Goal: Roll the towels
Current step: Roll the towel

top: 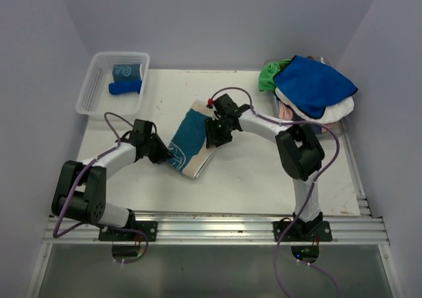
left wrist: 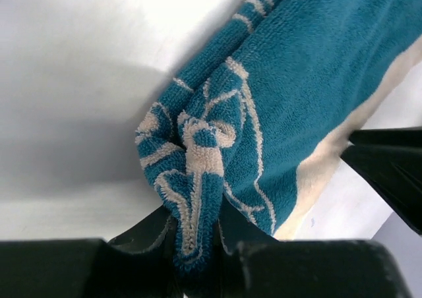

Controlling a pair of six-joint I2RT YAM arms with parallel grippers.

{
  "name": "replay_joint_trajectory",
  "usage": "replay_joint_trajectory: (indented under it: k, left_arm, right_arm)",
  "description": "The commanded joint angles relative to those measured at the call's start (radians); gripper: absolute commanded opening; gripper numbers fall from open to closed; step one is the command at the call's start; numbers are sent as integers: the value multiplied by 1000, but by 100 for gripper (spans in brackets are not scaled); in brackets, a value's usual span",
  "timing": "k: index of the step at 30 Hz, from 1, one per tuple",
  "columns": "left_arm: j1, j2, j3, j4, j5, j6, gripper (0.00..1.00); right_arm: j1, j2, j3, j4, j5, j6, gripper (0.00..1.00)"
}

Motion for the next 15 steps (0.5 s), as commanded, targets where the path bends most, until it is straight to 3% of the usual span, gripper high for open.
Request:
replay_joint_trajectory:
  k: [1,4,7,11,15]
  left_arm:
    - [8,-73,-68,-75,-24,37,18]
    - [8,-101,-91,-90,-21,46,12]
    - [8,-111,-92,-113,-33,46,10]
    - [8,-120,-92,-130,-53,46,9]
    - [8,-121,-98,-132,-55,46,8]
  right_arm:
    - [39,-192,-105,20,-12,-83,50]
    - [129,-300,-211,86,38,-158,66]
    - [262,-359,-275,138,176,-247,72]
    - [437,-354,-295,209,359,-330,74]
    - [534,-294,-308,320,515,-395,75]
